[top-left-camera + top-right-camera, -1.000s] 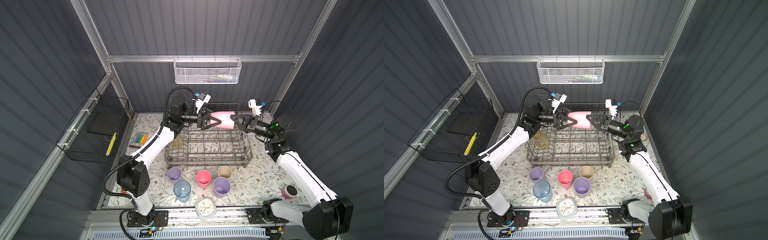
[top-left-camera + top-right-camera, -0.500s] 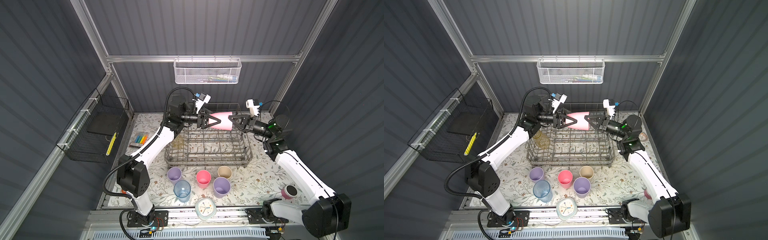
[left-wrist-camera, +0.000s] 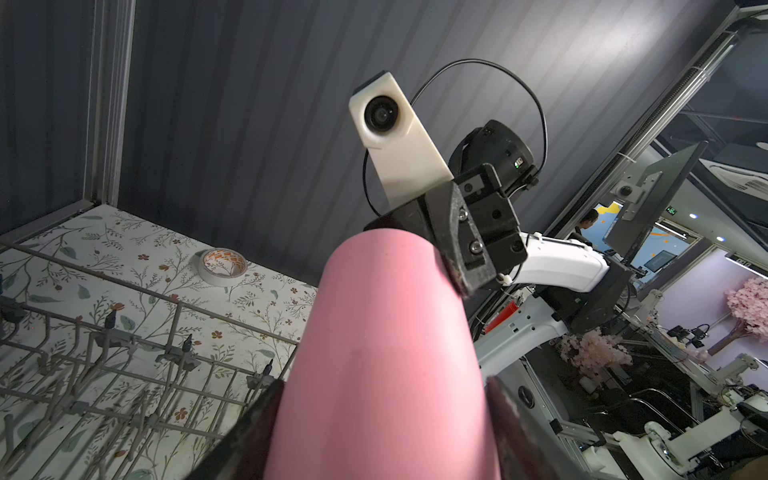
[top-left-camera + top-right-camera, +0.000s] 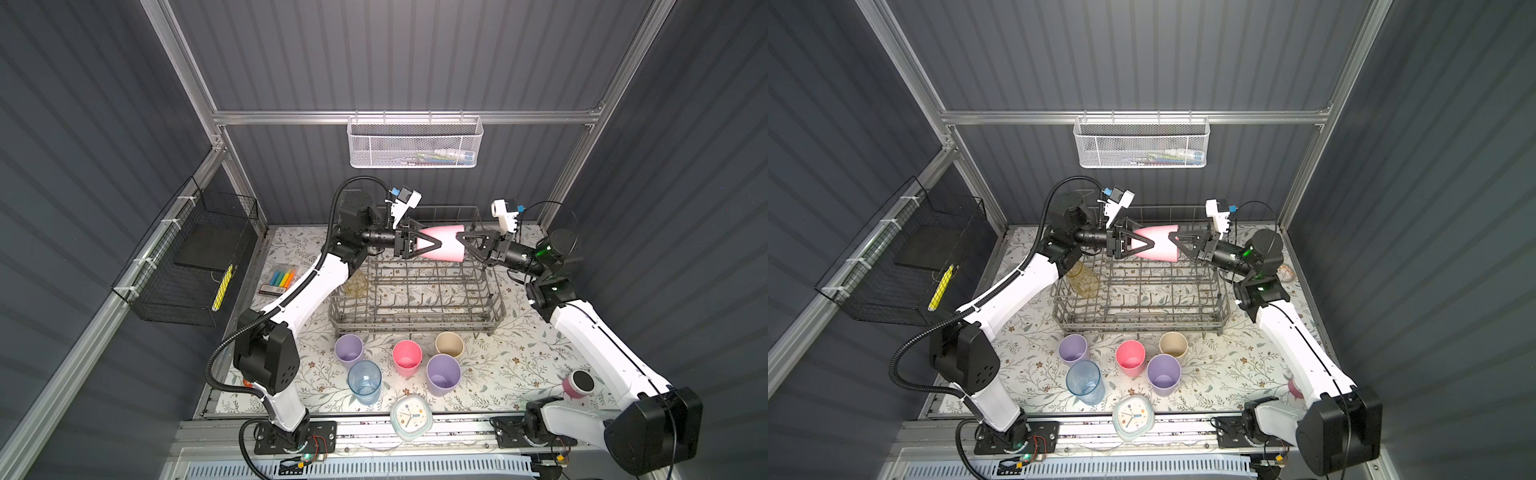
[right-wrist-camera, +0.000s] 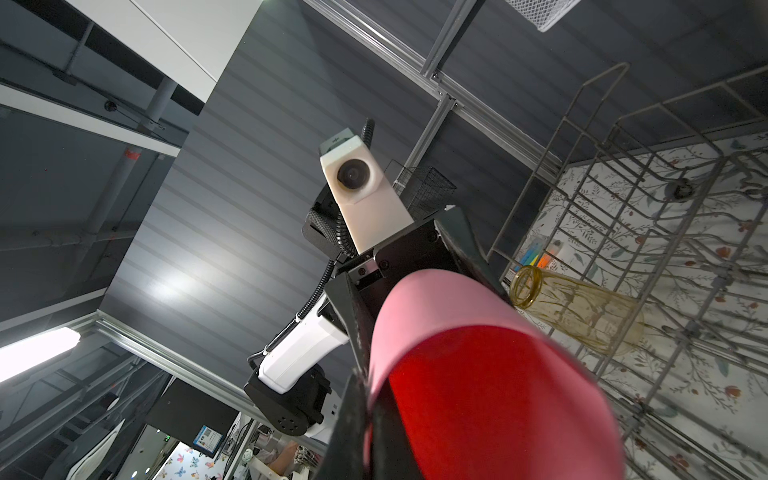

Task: Load the cups into the dish rack
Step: 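Open the right gripper and withdraw while the left gripper swings the cup over the rack, then lower the pink cup mouth-down into the rack with the left gripper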

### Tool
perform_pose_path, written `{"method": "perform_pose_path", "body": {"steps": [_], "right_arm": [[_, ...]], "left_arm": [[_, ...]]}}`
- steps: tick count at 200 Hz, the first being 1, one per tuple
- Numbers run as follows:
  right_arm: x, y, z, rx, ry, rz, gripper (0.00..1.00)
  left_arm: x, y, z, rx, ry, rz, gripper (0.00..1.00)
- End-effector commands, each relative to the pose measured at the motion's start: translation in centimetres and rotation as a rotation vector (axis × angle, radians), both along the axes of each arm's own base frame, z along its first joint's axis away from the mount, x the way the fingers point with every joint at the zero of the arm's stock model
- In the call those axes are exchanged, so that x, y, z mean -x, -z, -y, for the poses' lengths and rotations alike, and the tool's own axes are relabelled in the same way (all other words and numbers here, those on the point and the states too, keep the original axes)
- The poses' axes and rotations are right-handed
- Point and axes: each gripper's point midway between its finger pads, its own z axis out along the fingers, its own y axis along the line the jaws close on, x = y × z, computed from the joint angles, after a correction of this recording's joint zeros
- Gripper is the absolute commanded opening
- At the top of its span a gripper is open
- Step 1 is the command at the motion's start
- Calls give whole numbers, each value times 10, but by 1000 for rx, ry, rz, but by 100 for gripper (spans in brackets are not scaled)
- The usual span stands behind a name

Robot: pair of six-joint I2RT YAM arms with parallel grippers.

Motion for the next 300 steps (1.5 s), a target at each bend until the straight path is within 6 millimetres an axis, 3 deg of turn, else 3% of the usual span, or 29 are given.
{"method": "perform_pose_path", "body": {"steps": [1,37,91,95,134,160,187,241,300], "right_arm": [[0,-15,4,-13,24,40,9],[1,-15,10,-3,35,46,25],[-2,1,33,86,134,27,31],[5,-3,37,96,149,43,31],[3,36,75,379,398,-10,33],[7,63,101,563,520,-52,33],[10,78,114,645,568,-69,34],[5,107,122,717,580,-113,34],[-1,125,122,746,563,-147,34]], "left_arm": [[8,-7,-3,11,9,29,53],[2,-10,-6,13,-16,34,53],[-15,-15,-17,16,-86,25,54],[-17,-15,-18,11,-96,24,54],[-44,-3,-34,-112,-255,44,56],[-62,16,-45,-275,-375,61,56],[-82,44,-62,-481,-490,81,56],[-106,91,-106,-855,-640,111,53],[-114,121,-123,-1057,-686,137,56]]}}
